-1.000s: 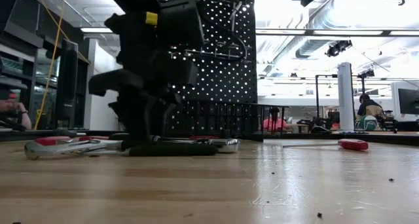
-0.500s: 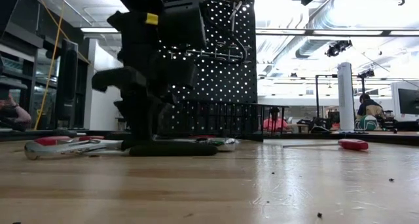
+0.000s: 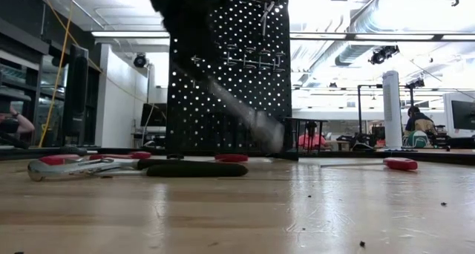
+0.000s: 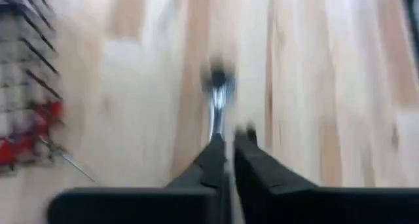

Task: Hang tools onto peg board
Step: Put the gray ratchet wrench into the wire basket on the peg board

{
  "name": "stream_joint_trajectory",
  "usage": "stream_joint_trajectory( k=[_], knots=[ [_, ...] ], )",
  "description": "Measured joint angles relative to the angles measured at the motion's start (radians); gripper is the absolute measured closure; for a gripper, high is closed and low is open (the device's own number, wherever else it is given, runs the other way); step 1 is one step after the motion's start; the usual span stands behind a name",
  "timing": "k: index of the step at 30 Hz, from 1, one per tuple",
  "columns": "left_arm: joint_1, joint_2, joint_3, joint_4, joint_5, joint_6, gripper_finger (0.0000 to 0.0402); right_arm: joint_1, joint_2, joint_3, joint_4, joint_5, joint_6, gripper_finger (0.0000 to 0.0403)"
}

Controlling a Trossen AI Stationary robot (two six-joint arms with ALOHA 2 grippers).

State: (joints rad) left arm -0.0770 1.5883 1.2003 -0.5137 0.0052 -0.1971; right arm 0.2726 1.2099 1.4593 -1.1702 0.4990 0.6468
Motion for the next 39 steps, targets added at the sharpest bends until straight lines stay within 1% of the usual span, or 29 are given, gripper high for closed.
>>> stream_joint_trajectory(
  k=[1,4,6,8,11,15,17,20,24,28,31,35,37,39],
  knots=[
    [0.006,-0.005,0.000,0.029,-0.018,-0.033,0.0400,-0.005,-0.003,0.000,0.000,0.006,0.000,0.0111],
    [0.027,-0.008,-0.001,0.133,-0.086,-0.113,0.0397,-0.024,-0.008,0.000,0.001,0.017,0.006,0.0111],
    [0.042,-0.006,0.000,0.187,-0.096,-0.159,0.0397,-0.035,-0.008,0.000,0.000,0.014,0.006,0.0111],
    [0.051,-0.004,0.000,0.176,-0.090,-0.173,0.0397,-0.042,-0.008,0.000,0.001,-0.012,0.002,0.0111],
    [0.050,-0.004,0.000,0.097,-0.088,-0.102,0.0398,-0.052,-0.008,0.000,0.001,-0.070,-0.012,0.0111],
    [0.050,0.015,0.000,-0.008,-0.086,0.048,0.0401,-0.070,-0.005,0.000,0.003,-0.081,-0.043,0.0111],
    [0.051,0.043,0.000,-0.055,-0.086,0.134,0.0393,-0.082,-0.005,0.000,0.012,-0.082,-0.045,0.0111],
    [0.051,0.092,0.000,-0.098,-0.053,0.258,0.0367,-0.093,-0.005,-0.001,0.019,-0.089,-0.045,0.0111],
    [0.045,0.168,0.000,-0.133,-0.014,0.360,0.0309,-0.096,-0.005,-0.001,0.021,-0.113,-0.042,0.0111],
    [0.041,0.229,0.000,-0.156,-0.018,0.389,0.0247,-0.096,-0.005,-0.001,0.020,-0.116,-0.020,0.0111],
    [0.041,0.262,0.000,-0.176,-0.019,0.377,0.0211,-0.096,-0.005,-0.002,0.020,-0.116,-0.019,0.0111],
    [0.042,0.311,0.001,-0.183,-0.011,0.365,0.0185,-0.095,-0.005,-0.002,0.018,-0.115,-0.019,0.0111],
    [0.043,0.349,0.006,-0.196,-0.001,0.358,0.0182,-0.096,-0.005,-0.002,0.013,-0.115,-0.019,0.0111],
    [0.044,0.391,0.010,-0.219,0.001,0.333,0.0189,-0.095,-0.005,-0.002,0.010,-0.114,-0.019,0.0111]
  ],
)
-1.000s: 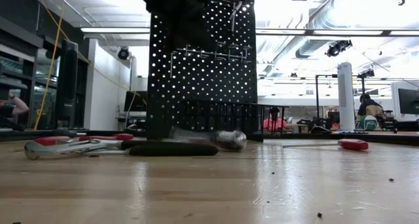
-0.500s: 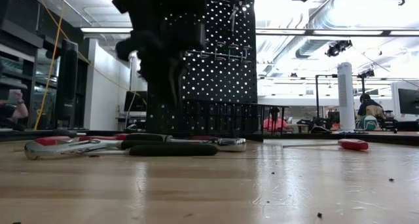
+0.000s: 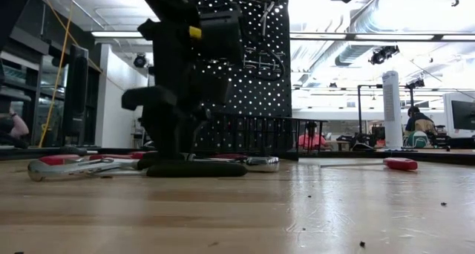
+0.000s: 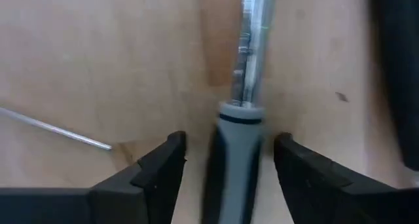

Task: Hang tools onto peg board
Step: Put the gray ratchet wrench into the wire basket on the peg board

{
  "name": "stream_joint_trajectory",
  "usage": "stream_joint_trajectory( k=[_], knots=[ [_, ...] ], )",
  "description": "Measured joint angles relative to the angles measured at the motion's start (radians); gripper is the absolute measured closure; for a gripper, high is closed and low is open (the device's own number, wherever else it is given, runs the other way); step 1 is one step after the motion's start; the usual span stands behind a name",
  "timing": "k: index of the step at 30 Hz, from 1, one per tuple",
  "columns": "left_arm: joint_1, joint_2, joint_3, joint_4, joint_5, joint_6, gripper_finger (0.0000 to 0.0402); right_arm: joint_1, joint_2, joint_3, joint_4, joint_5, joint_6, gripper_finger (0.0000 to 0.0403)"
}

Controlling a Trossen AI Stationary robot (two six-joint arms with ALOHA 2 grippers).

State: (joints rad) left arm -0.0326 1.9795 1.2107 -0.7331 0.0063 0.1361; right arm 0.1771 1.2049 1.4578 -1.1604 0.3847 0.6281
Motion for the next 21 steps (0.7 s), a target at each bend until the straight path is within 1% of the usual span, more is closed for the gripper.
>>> stream_joint_trajectory(
  k=[2,3,5,6,7,14,18,21],
  knots=[
    [0.002,0.035,0.007,-0.019,0.014,-0.005,0.0217,0.000,0.000,0.000,-0.003,0.000,0.000,0.0111],
    [0.002,0.043,0.009,-0.026,0.023,-0.006,0.0242,0.000,0.000,0.000,-0.003,0.000,0.000,0.0111],
    [-0.002,0.043,0.009,-0.035,0.034,-0.002,0.0310,0.000,0.000,0.000,-0.003,0.000,0.000,0.0111],
    [-0.002,0.043,0.009,-0.039,0.039,-0.011,0.0322,0.000,0.000,0.000,-0.003,0.000,0.001,0.0111],
    [0.000,0.043,0.009,-0.039,0.048,-0.012,0.0318,0.000,0.000,0.000,-0.003,0.000,0.001,0.0111],
    [-0.002,0.048,0.022,-0.039,0.039,-0.035,0.0317,0.000,0.000,0.000,-0.007,-0.001,0.001,0.0111],
    [-0.004,-0.030,0.007,0.022,0.017,-0.085,0.0317,0.000,0.000,0.000,-0.009,-0.001,-0.024,0.0111],
    [-0.003,-0.070,0.003,0.034,0.000,-0.099,0.0317,0.000,0.000,0.000,-0.007,-0.002,-0.047,0.0111]
  ],
)
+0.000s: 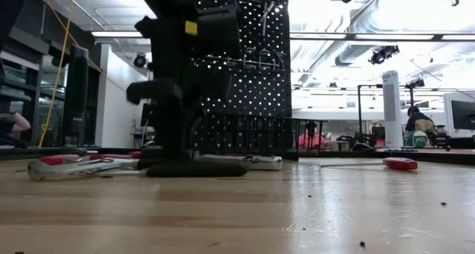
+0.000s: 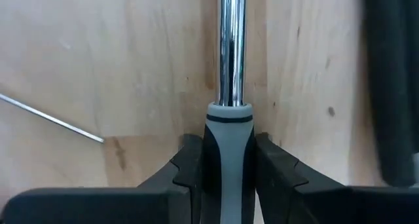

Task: Hang tools onto peg board
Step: Put the gray ratchet wrench into the wire basket on the peg board

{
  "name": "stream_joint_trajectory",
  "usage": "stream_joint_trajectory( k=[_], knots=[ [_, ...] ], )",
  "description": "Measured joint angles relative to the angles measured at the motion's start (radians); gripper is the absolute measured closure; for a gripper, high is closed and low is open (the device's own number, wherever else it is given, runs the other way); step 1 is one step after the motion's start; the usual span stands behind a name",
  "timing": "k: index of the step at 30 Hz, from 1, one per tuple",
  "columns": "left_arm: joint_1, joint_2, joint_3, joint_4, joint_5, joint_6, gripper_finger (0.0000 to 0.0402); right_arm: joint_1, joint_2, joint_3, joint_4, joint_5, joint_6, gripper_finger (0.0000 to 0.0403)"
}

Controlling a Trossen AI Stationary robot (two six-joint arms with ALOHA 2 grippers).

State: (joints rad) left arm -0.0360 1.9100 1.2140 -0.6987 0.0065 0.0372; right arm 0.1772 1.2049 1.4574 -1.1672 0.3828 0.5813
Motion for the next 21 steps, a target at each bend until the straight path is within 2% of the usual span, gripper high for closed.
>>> stream_joint_trajectory(
  k=[9,15,18,21],
  knots=[
    [-0.027,-0.094,0.003,0.067,0.008,-0.030,0.0317,0.000,0.000,0.000,0.025,-0.030,-0.050,0.0111],
    [-0.026,-0.112,0.006,0.097,0.005,-0.037,0.0317,0.000,0.025,0.000,0.030,-0.105,-0.125,0.0111],
    [-0.026,-0.112,0.006,0.103,0.006,-0.036,0.0317,0.000,0.049,-0.043,0.121,-0.188,-0.189,0.0111],
    [-0.026,-0.112,0.009,0.123,0.007,-0.036,0.0317,0.000,0.072,-0.138,0.299,-0.291,-0.238,0.0111]
  ],
)
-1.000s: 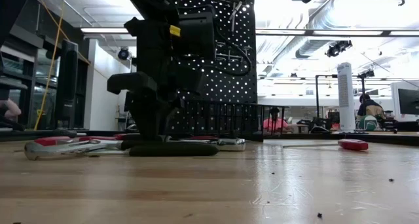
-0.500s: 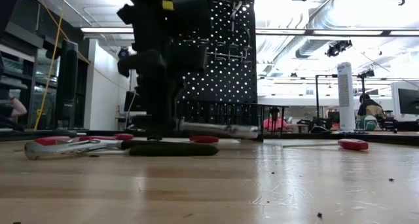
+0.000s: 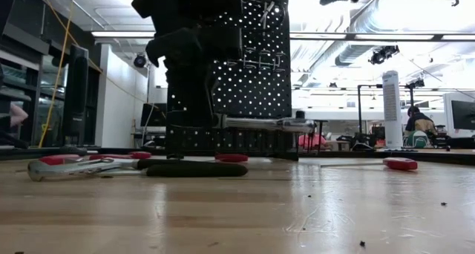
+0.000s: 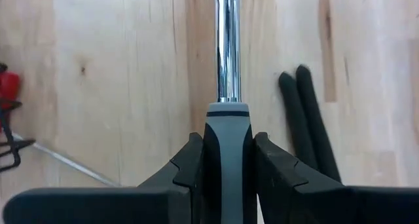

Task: Hang tools onto peg board
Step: Put the gray ratchet wrench into the wire basket on the peg board

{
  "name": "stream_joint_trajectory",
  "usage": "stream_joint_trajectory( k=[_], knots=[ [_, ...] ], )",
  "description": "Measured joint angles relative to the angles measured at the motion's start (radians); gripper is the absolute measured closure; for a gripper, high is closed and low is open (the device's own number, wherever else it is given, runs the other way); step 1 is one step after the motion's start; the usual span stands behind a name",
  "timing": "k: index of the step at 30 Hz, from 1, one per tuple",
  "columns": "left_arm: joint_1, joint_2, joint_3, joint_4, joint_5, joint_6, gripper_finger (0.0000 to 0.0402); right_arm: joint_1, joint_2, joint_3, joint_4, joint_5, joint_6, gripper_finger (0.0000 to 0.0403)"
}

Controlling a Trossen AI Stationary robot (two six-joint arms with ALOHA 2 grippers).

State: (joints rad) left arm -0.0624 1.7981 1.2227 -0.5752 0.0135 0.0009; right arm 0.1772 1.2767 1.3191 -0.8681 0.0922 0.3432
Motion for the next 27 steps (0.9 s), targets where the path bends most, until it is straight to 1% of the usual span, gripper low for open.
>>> stream_joint_trajectory(
  k=[1,4,8,10,14,18,22,25,27],
  knots=[
    [0.000,0.000,0.007,-0.002,-0.001,0.000,0.0317,0.000,0.010,-0.031,0.055,-0.020,-0.011,0.0111],
    [0.000,0.000,0.028,0.008,-0.017,0.001,0.0317,-0.006,0.050,-0.107,0.204,-0.033,-0.054,0.0111],
    [0.000,-0.001,0.062,0.012,-0.034,0.001,0.0317,-0.020,0.139,-0.137,0.303,-0.053,-0.121,0.0111],
    [0.001,-0.002,0.077,0.017,-0.049,0.004,0.0317,-0.021,0.187,-0.138,0.319,-0.076,-0.168,0.0111],
    [0.001,-0.003,0.098,0.021,-0.066,0.010,0.0317,-0.020,0.264,-0.138,0.327,-0.083,-0.220,0.0111],
    [-0.001,-0.003,0.114,0.027,-0.079,0.008,0.0317,-0.021,0.328,-0.137,0.335,-0.022,-0.258,0.0112],
    [-0.005,-0.003,0.125,0.029,-0.090,0.003,0.0317,-0.021,0.398,-0.137,0.334,0.017,-0.276,0.0116],
    [-0.007,-0.003,0.126,0.034,-0.097,0.002,0.0317,-0.021,0.419,-0.137,0.335,0.040,-0.249,0.0134],
    [-0.007,-0.003,0.127,0.034,-0.098,0.000,0.0317,-0.020,0.420,-0.137,0.338,0.064,-0.242,0.0163]
  ],
)
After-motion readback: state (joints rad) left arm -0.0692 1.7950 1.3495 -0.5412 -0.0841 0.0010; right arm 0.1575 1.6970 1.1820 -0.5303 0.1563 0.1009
